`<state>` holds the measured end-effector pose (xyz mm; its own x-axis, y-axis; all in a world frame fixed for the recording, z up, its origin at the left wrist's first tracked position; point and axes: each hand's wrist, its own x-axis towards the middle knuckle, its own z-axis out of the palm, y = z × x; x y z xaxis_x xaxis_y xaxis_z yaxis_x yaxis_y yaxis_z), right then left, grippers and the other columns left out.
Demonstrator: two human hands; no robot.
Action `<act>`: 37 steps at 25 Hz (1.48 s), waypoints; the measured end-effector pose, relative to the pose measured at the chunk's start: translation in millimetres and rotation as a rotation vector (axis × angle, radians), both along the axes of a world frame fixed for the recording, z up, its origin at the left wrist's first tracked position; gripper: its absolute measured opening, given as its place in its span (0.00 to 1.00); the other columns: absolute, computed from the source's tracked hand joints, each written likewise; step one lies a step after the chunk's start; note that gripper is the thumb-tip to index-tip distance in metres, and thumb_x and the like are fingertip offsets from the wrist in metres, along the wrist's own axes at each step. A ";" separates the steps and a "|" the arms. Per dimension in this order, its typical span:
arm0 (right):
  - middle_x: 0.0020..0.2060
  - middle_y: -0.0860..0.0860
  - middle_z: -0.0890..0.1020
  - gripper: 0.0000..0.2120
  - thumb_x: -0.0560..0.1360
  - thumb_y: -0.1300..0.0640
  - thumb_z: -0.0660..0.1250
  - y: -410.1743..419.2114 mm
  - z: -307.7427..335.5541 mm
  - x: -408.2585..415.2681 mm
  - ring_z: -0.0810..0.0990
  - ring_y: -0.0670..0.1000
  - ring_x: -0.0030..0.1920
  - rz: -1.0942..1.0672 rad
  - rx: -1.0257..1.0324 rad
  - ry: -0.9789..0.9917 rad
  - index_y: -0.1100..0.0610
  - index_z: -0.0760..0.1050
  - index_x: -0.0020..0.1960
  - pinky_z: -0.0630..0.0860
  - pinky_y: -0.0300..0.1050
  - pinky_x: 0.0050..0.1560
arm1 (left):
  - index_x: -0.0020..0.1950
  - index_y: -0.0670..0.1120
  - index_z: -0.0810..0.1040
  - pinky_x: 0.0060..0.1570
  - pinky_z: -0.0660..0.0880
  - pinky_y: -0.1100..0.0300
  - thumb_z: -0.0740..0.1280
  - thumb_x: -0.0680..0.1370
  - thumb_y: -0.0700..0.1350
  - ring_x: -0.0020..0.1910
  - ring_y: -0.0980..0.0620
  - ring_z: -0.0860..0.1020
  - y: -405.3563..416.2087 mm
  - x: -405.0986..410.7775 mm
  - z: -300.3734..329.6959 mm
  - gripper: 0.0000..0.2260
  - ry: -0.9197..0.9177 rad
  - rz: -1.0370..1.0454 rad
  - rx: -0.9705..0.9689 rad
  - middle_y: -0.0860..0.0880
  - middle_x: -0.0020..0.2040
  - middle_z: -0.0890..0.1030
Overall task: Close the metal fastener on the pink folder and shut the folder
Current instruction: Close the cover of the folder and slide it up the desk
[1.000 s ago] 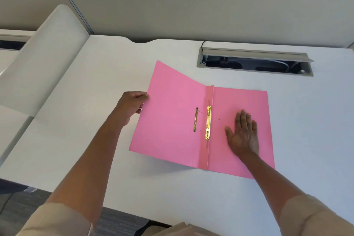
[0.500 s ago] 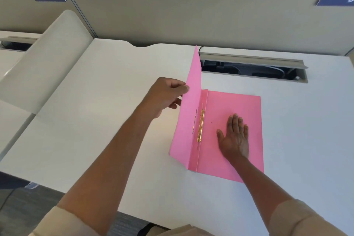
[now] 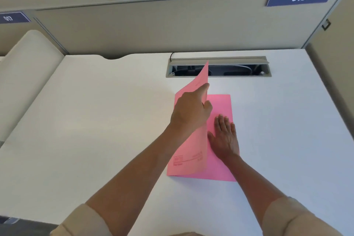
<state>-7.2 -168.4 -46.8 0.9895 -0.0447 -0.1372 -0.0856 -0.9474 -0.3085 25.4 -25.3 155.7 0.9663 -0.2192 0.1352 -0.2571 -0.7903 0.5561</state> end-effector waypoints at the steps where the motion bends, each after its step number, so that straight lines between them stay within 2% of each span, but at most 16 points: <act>1: 0.82 0.55 0.47 0.34 0.82 0.43 0.49 -10.4 -0.4 -0.6 0.43 0.55 0.82 -0.016 -0.005 -0.004 0.59 0.45 0.81 0.41 0.55 0.81 | 0.73 0.51 0.70 0.44 0.82 0.54 0.62 0.78 0.46 0.31 0.51 0.78 -9.1 -1.2 -5.6 0.22 -0.013 -0.016 0.008 0.48 0.40 0.85; 5: 0.82 0.54 0.48 0.32 0.82 0.45 0.50 -48.6 -4.3 -4.2 0.43 0.55 0.82 -0.106 0.006 -0.017 0.58 0.46 0.81 0.41 0.55 0.81 | 0.74 0.52 0.71 0.44 0.81 0.51 0.59 0.80 0.45 0.40 0.47 0.82 -43.2 -4.8 -28.3 0.21 -0.038 -0.048 0.119 0.46 0.43 0.84; 9: 0.82 0.54 0.50 0.29 0.83 0.47 0.48 -79.2 -7.2 -7.4 0.45 0.55 0.82 -0.119 -0.024 -0.033 0.53 0.50 0.81 0.43 0.56 0.81 | 0.74 0.49 0.68 0.36 0.78 0.53 0.58 0.81 0.45 0.37 0.46 0.80 -72.7 -13.0 -50.8 0.20 -0.049 -0.062 0.249 0.45 0.41 0.80; 13: 0.82 0.54 0.53 0.27 0.83 0.49 0.48 -86.5 -10.7 -8.0 0.48 0.56 0.82 -0.156 -0.044 -0.074 0.52 0.53 0.81 0.45 0.56 0.81 | 0.77 0.45 0.59 0.28 0.73 0.55 0.60 0.80 0.45 0.35 0.46 0.80 -99.1 -7.7 -72.8 0.25 0.059 -0.034 0.374 0.44 0.39 0.79; 15: 0.82 0.53 0.53 0.27 0.83 0.49 0.48 -85.3 -13.4 -9.2 0.49 0.56 0.82 -0.154 -0.048 -0.080 0.51 0.54 0.81 0.46 0.56 0.81 | 0.71 0.42 0.68 0.29 0.70 0.56 0.63 0.79 0.42 0.39 0.44 0.82 -108.6 -8.1 -84.0 0.20 0.101 -0.038 0.452 0.43 0.43 0.82; 16: 0.82 0.53 0.53 0.27 0.83 0.49 0.48 -84.9 -14.3 -9.6 0.49 0.56 0.82 -0.152 -0.045 -0.080 0.51 0.54 0.81 0.46 0.57 0.81 | 0.64 0.41 0.73 0.29 0.69 0.57 0.64 0.78 0.40 0.40 0.43 0.83 -112.3 -9.2 -88.9 0.15 0.124 -0.045 0.480 0.43 0.44 0.82; 18: 0.82 0.53 0.53 0.27 0.82 0.49 0.47 -84.3 -15.6 -11.7 0.49 0.56 0.82 -0.152 -0.039 -0.077 0.51 0.53 0.81 0.46 0.56 0.81 | 0.53 0.41 0.78 0.30 0.69 0.58 0.65 0.77 0.37 0.41 0.43 0.83 -116.5 -12.8 -100.4 0.06 0.166 -0.069 0.517 0.44 0.43 0.83; 23: 0.82 0.53 0.52 0.27 0.83 0.49 0.46 -84.6 -14.3 -10.4 0.48 0.56 0.82 -0.154 -0.041 -0.082 0.51 0.52 0.81 0.45 0.56 0.81 | 0.42 0.42 0.81 0.31 0.69 0.58 0.65 0.76 0.35 0.37 0.44 0.82 -122.4 -13.2 -123.0 0.07 0.196 -0.173 0.628 0.44 0.39 0.82; 27: 0.82 0.53 0.50 0.27 0.83 0.48 0.45 -86.9 -15.2 -9.7 0.46 0.56 0.82 -0.151 -0.051 -0.077 0.51 0.51 0.81 0.43 0.55 0.81 | 0.46 0.42 0.83 0.31 0.68 0.57 0.65 0.77 0.36 0.36 0.45 0.80 -123.4 -11.9 -135.0 0.08 0.152 -0.277 0.635 0.44 0.41 0.79; 30: 0.82 0.53 0.51 0.27 0.83 0.49 0.46 -86.5 -14.0 -10.3 0.46 0.56 0.82 -0.149 -0.055 -0.082 0.52 0.51 0.81 0.42 0.55 0.81 | 0.49 0.40 0.82 0.33 0.70 0.54 0.63 0.79 0.36 0.39 0.44 0.81 -118.9 -12.9 -141.2 0.08 0.144 -0.294 0.633 0.42 0.47 0.78; 33: 0.82 0.54 0.52 0.27 0.83 0.49 0.49 -86.5 -11.6 -10.8 0.48 0.57 0.82 -0.146 -0.061 -0.091 0.52 0.53 0.81 0.44 0.56 0.81 | 0.56 0.39 0.79 0.38 0.74 0.54 0.60 0.81 0.38 0.43 0.44 0.81 -107.1 -14.9 -148.4 0.10 0.147 -0.268 0.577 0.42 0.52 0.77; 37: 0.81 0.56 0.54 0.27 0.83 0.51 0.52 -82.3 -7.2 -11.2 0.50 0.59 0.81 -0.145 -0.070 -0.082 0.54 0.54 0.81 0.46 0.58 0.80 | 0.64 0.41 0.73 0.40 0.76 0.55 0.58 0.83 0.45 0.45 0.45 0.81 -87.1 -17.8 -152.0 0.13 0.113 -0.260 0.463 0.44 0.54 0.78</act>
<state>-18.4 -250.7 -54.0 0.9797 -0.1945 -0.0478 -0.2002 -0.9464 -0.2533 7.7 -112.4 3.7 0.8749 -0.4654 -0.1337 -0.4360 -0.8773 0.2006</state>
